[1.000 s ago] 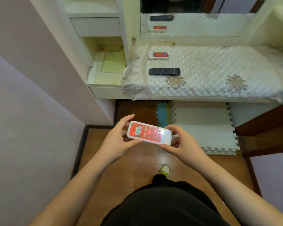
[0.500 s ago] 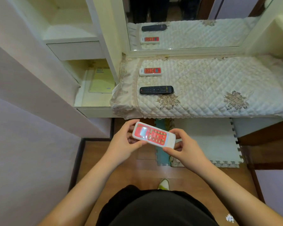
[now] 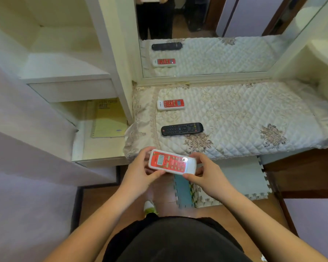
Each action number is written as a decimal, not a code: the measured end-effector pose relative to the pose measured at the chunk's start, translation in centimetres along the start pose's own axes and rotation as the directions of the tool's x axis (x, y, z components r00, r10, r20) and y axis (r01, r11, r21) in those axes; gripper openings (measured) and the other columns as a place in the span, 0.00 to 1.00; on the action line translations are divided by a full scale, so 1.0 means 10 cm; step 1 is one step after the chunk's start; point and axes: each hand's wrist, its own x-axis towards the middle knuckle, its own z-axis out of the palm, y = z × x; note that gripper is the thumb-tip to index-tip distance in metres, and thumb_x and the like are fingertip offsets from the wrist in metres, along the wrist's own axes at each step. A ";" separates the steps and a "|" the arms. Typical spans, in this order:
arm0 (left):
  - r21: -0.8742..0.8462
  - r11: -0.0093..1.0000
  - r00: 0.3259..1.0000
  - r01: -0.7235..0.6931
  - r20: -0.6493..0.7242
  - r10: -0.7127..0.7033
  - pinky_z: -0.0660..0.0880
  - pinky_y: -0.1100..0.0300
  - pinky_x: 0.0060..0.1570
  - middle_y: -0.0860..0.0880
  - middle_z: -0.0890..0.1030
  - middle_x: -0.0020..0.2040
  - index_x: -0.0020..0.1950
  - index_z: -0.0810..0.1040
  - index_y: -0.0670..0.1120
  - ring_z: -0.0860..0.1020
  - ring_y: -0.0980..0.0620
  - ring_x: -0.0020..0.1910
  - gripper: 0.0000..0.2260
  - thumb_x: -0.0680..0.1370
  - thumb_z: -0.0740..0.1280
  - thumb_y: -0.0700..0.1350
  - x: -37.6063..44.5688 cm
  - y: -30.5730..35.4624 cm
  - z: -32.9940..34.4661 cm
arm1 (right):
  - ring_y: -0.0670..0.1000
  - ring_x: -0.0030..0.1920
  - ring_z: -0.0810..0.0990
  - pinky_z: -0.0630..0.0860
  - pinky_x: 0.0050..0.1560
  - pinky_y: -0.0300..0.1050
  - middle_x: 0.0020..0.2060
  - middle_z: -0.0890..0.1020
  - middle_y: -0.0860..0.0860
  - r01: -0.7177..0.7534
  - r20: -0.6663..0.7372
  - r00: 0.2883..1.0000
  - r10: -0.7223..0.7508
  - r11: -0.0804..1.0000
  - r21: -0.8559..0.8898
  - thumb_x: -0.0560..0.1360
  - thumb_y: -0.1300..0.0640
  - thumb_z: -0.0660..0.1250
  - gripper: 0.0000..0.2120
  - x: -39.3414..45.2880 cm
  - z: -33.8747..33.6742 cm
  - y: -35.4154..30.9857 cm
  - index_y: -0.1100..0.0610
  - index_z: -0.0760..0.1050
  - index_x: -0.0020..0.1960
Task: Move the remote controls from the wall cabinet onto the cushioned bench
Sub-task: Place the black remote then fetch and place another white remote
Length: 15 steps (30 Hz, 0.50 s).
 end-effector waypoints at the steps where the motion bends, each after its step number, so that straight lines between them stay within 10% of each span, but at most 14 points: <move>1: 0.001 1.000 1.000 -0.009 0.014 0.009 0.76 0.62 0.45 0.56 0.80 0.54 0.67 0.68 0.54 0.81 0.57 0.50 0.30 0.69 0.77 0.43 0.09 0.00 -0.06 | 0.33 0.37 0.77 0.72 0.36 0.26 0.46 0.77 0.41 -0.008 -0.007 1.000 0.008 1.000 -0.003 0.70 0.55 0.74 0.23 0.06 0.02 -0.05 0.47 0.68 0.60; 10: 0.070 0.995 0.993 -0.068 0.102 0.060 0.76 0.67 0.44 0.49 0.77 0.59 0.70 0.68 0.56 0.81 0.56 0.46 0.32 0.69 0.76 0.41 0.88 0.09 -0.19 | 0.43 0.41 0.81 0.75 0.38 0.32 0.49 0.78 0.42 -0.116 -0.116 0.986 0.121 0.992 0.054 0.72 0.53 0.72 0.20 0.48 -0.02 -0.13 0.46 0.67 0.60; 15: 0.098 0.992 0.982 -0.081 0.176 0.063 0.78 0.62 0.47 0.49 0.76 0.61 0.70 0.67 0.59 0.81 0.55 0.45 0.34 0.68 0.77 0.42 1.35 0.18 -0.12 | 0.49 0.42 0.84 0.81 0.48 0.53 0.49 0.78 0.46 -0.193 -0.163 0.960 0.228 0.959 0.206 0.79 0.53 0.61 0.11 0.76 -0.11 -0.03 0.51 0.69 0.61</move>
